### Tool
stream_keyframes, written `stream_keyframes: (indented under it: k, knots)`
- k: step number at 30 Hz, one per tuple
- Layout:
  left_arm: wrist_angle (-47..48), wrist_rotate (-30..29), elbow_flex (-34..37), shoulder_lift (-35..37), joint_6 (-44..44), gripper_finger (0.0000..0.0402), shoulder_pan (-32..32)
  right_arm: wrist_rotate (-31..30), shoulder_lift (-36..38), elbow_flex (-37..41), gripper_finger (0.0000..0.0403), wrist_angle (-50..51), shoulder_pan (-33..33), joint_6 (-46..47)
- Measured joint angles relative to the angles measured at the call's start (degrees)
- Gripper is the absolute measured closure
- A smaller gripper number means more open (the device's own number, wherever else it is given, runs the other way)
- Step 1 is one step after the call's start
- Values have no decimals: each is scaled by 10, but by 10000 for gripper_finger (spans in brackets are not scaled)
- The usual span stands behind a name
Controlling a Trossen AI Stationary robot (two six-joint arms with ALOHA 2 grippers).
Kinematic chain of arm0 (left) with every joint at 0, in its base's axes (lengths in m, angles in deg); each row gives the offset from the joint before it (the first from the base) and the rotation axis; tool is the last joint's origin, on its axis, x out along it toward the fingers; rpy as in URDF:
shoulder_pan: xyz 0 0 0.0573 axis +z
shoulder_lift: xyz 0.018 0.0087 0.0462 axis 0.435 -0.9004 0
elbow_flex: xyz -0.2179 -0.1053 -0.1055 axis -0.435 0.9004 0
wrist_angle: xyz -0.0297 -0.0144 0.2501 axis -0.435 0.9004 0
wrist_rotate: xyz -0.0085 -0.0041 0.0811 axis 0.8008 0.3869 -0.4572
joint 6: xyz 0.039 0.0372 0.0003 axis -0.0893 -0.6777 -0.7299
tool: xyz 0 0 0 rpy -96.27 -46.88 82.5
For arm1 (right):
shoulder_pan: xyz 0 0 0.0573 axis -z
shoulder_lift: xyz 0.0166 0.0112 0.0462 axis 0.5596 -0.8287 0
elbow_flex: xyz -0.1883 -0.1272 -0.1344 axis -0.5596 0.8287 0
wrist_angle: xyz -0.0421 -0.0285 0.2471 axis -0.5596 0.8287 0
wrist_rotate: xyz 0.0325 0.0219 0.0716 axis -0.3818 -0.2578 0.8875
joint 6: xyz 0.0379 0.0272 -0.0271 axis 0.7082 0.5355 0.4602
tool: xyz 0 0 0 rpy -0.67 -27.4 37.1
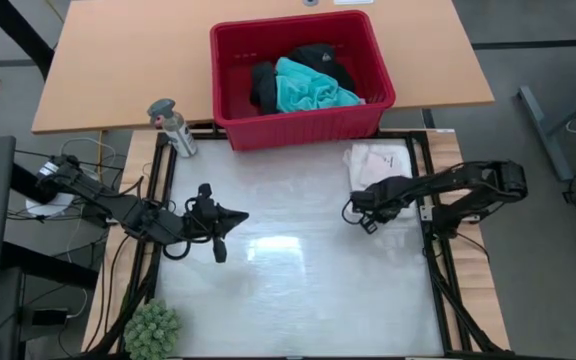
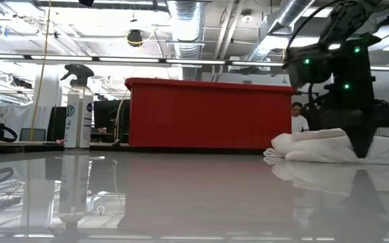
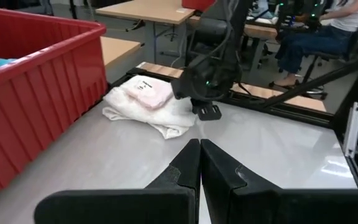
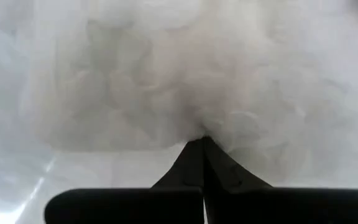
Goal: Fold Laundry from Bin
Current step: Move the stacked clothes to the top right, then fold the light blue shorts
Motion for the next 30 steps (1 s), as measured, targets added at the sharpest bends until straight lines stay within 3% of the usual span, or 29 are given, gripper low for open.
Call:
stream_keyframes:
  k: [7,15,24,30]
  knots:
    - [13,-2,0,0,9,401,11,-9,36,0,388,5,34,-13]
    - [32,3,0,0,27,401,27,-49,98,-59,357,45,-23,17]
    - [55,8,22,-21,22,401,163,-89,140,-153,381,32,-94,42]
    - [-8,30,23,-94,-9,401,267,-135,141,-231,370,-7,-112,-21]
